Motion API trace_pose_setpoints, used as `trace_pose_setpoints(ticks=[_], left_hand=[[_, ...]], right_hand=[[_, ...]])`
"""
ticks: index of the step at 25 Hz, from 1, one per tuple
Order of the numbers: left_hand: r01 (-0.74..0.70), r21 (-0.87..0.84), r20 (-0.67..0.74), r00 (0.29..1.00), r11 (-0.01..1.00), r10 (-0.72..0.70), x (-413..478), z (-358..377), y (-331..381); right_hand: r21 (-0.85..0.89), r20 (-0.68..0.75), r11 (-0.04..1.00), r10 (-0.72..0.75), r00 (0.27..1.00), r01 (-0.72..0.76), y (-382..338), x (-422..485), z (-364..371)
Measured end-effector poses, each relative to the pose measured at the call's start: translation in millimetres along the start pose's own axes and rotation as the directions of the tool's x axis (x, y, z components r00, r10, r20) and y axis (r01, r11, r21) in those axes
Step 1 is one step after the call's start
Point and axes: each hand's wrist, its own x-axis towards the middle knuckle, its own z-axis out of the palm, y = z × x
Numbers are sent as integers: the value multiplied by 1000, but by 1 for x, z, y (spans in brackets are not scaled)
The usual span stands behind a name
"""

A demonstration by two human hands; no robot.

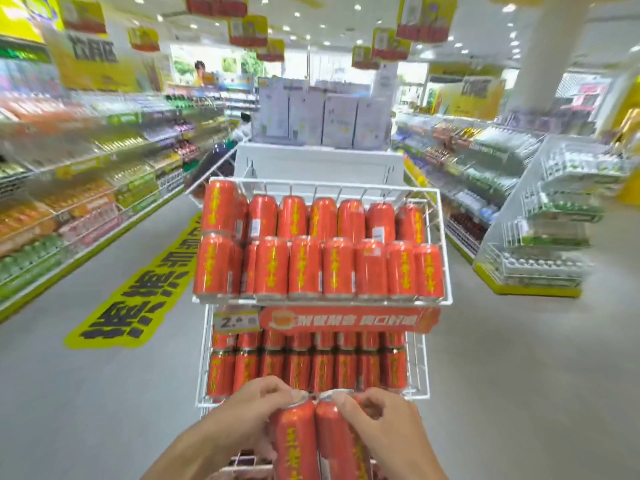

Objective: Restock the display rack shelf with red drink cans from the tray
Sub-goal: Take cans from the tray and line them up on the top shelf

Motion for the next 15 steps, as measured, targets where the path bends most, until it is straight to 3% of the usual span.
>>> trace_pose_setpoints(ticks=[4,8,15], left_hand=[[-59,-3,-170,984,998,58,-2,8,61],[-197,114,-322,920,974,223,13,-5,138],[-237,315,-559,736,919,381,44,-73,273]], right_hand=[[-24,-22,998,-66,998,65,-46,33,-34],[17,-54,977,-210,976,212,-103,76,-67],[-16,-174,933,-356,918,358,-204,190,-75]])
